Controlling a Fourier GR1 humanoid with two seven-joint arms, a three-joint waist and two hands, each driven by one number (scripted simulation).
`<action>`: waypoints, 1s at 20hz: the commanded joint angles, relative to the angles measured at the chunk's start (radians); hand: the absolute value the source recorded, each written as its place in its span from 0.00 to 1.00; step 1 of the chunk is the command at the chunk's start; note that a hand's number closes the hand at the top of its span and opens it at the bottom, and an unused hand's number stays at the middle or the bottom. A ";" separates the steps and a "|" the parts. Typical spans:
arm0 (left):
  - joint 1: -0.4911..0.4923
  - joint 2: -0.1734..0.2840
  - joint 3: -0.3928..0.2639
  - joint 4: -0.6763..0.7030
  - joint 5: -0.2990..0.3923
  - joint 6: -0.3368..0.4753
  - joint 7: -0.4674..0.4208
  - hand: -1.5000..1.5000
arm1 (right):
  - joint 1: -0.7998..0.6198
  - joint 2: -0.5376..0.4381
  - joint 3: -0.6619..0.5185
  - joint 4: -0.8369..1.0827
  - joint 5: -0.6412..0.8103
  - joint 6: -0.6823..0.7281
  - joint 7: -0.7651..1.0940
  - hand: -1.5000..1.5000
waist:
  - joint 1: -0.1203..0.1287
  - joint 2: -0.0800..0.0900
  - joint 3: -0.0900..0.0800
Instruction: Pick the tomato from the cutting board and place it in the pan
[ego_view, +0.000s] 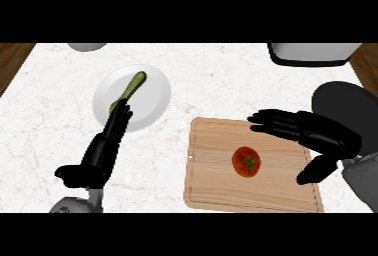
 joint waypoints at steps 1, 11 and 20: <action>0.018 0.004 0.012 -0.029 0.006 -0.005 0.021 0.50 | 0.041 0.006 0.099 -0.099 0.159 -0.026 0.084 0.00 | -0.011 -0.003 0.000; -0.005 -0.018 0.065 -0.007 -0.016 -0.049 0.035 0.50 | 0.051 0.172 0.075 -0.019 0.356 -0.007 0.162 0.00 | -0.008 0.001 0.001; 0.063 -0.061 0.051 -0.042 -0.067 -0.073 -0.003 0.50 | 0.049 0.277 -0.010 0.061 0.444 0.000 0.121 0.00 | -0.007 0.000 0.001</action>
